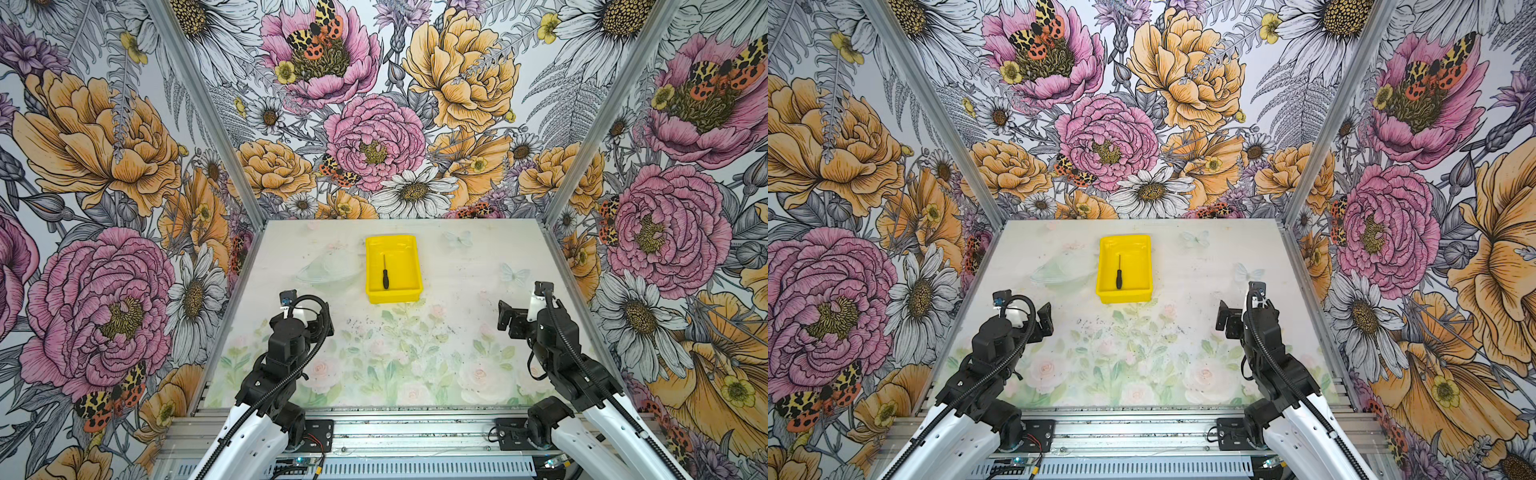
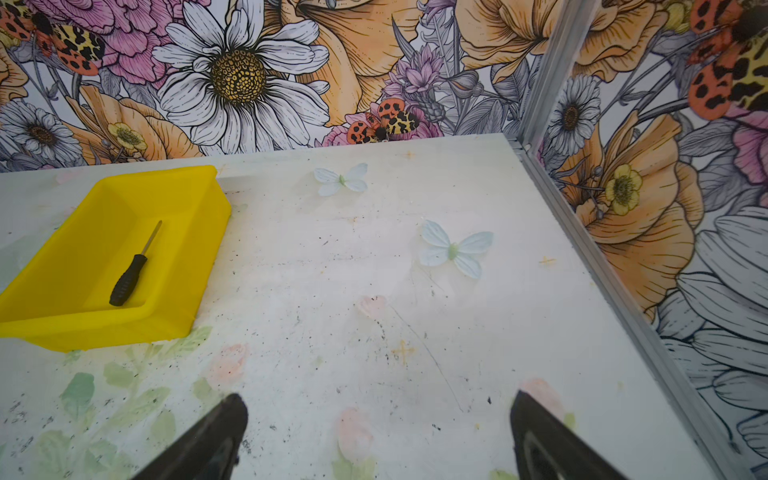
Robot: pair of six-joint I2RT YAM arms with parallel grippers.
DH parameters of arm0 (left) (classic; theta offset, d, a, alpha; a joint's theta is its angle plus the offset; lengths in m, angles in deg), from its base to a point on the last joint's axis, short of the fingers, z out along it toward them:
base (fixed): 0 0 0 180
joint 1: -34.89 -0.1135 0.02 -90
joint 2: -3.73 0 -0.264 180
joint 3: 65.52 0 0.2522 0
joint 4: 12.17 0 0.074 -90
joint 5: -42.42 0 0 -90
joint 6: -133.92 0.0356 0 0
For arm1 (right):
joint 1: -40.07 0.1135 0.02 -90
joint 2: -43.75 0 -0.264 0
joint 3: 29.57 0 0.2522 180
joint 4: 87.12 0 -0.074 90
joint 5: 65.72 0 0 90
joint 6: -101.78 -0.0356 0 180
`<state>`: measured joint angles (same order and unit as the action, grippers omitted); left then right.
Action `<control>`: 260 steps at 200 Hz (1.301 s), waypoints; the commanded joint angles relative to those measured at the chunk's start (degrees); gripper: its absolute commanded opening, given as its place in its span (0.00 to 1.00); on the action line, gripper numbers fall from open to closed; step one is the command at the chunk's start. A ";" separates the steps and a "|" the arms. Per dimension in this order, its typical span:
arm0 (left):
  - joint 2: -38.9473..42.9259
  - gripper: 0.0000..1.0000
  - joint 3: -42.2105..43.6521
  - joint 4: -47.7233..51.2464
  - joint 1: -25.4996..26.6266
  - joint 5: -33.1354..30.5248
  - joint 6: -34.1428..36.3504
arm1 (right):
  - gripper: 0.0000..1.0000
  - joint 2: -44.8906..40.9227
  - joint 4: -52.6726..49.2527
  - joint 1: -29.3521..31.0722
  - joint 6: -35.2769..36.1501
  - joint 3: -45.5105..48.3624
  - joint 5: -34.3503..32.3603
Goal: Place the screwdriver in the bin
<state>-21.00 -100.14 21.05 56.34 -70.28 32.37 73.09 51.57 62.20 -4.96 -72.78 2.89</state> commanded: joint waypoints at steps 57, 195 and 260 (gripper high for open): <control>6.26 0.99 9.69 -6.95 -4.59 -2.55 7.76 | 0.99 1.59 22.11 -2.31 16.70 15.15 -2.83; -51.08 0.99 -0.89 -57.96 -20.62 17.47 13.24 | 0.99 49.74 65.64 -20.72 14.43 5.44 16.83; -61.78 0.98 -14.34 -44.92 -21.02 22.98 15.04 | 0.99 58.69 76.38 -24.99 11.39 6.64 20.43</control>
<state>-80.34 -110.72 -28.96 35.82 -51.76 45.75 131.67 122.78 37.04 7.72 -66.18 21.25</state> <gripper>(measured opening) 0.986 0.995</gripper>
